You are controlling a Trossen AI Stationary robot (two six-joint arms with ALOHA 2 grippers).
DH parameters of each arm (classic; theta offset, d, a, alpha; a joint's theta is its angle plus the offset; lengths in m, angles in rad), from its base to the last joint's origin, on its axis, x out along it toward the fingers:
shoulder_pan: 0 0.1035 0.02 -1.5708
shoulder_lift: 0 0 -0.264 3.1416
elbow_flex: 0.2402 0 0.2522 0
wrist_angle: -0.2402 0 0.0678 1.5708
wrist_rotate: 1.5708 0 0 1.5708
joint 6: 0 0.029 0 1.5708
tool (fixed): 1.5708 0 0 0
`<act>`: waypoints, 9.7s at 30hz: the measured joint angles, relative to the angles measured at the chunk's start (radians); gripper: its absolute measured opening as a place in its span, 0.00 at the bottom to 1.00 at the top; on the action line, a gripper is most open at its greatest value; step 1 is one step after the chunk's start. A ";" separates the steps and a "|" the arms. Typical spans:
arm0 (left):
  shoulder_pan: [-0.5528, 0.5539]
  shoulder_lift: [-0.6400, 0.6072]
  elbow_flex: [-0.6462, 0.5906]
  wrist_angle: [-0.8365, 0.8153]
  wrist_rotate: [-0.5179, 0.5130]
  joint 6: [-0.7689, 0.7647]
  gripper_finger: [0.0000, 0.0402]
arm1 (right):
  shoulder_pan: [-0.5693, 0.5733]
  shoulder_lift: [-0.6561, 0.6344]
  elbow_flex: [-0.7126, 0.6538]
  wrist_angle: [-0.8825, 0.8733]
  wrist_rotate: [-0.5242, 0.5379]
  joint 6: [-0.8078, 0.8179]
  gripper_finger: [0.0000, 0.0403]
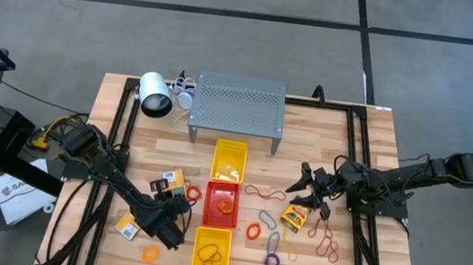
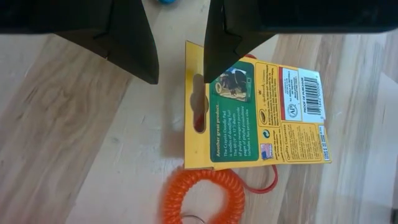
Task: Pick & Place Office Desk Supplies
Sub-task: Put the crayon into the top yellow bin
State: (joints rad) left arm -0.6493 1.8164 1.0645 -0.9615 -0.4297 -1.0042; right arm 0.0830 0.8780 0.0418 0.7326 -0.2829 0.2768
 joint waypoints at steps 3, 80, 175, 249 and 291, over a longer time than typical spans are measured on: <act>0.009 0.000 0.000 0.000 0.002 0.000 0.30 | 0.000 0.000 0.000 -0.003 0.000 0.001 0.45; 0.057 -0.228 0.000 0.146 0.045 -0.013 0.04 | 0.000 0.000 0.000 -0.001 0.000 0.006 0.45; -0.427 0.029 0.510 0.348 -0.804 0.620 0.44 | 0.304 0.184 0.020 0.345 0.365 0.185 0.45; 0.056 0.021 -0.002 0.035 -0.039 0.056 0.41 | 0.241 0.380 0.021 0.411 0.328 -0.015 0.45; 0.061 -0.023 0.010 0.038 0.012 0.056 0.02 | 0.241 0.380 0.021 0.412 0.327 -0.015 0.45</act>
State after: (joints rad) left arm -0.5880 1.7933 1.0744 -0.9239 -0.4175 -0.9485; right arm 0.3237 1.2583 0.0628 1.1448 0.0444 0.2619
